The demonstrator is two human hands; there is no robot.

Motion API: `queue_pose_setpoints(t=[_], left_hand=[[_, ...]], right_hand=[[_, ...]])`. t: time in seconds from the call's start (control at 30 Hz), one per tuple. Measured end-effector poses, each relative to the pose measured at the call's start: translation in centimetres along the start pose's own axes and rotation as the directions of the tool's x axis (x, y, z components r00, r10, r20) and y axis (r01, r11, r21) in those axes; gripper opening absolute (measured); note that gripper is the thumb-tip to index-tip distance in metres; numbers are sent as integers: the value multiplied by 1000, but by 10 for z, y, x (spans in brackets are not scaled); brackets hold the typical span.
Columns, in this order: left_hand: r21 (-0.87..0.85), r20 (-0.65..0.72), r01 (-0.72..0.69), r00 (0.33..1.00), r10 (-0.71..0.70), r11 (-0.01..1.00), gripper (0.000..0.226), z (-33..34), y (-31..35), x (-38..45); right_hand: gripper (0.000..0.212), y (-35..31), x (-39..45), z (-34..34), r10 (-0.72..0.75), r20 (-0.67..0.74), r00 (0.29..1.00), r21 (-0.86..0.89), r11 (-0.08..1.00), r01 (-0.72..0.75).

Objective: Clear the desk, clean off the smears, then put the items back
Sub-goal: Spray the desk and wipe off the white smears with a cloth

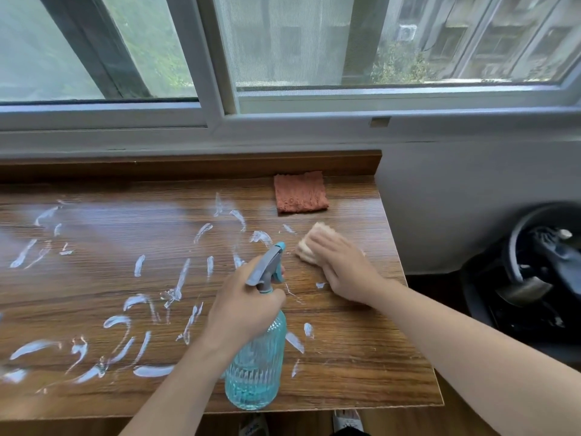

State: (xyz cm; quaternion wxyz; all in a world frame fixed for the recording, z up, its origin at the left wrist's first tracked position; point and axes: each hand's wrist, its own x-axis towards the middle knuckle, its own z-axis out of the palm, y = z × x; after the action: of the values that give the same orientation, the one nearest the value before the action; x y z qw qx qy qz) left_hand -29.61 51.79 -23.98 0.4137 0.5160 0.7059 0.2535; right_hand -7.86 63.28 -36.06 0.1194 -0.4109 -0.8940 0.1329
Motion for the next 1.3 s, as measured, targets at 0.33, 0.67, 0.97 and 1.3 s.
queue_pose_setpoints(t=[0.33, 0.67, 0.97, 1.3], left_hand=[[16, -26, -5, 1000, 5, 1000, 28, 2, -2, -2], [22, -16, -6, 1000, 7, 1000, 29, -2, -3, 0], [-21, -18, -1, 1000, 1, 1000, 27, -1, -3, -7], [-34, 6, -27, 1000, 28, 999, 27, -2, -7, -13]], right_hand=[[33, 32, 35, -11, 208, -75, 975, -56, 976, -212], [50, 18, -34, -16, -68, 57, 996, 115, 991, 61], [34, -22, -6, 0, 100, -6, 995, 137, 986, -99], [20, -23, -36, -3, 91, -135, 987, -140, 984, -110]])
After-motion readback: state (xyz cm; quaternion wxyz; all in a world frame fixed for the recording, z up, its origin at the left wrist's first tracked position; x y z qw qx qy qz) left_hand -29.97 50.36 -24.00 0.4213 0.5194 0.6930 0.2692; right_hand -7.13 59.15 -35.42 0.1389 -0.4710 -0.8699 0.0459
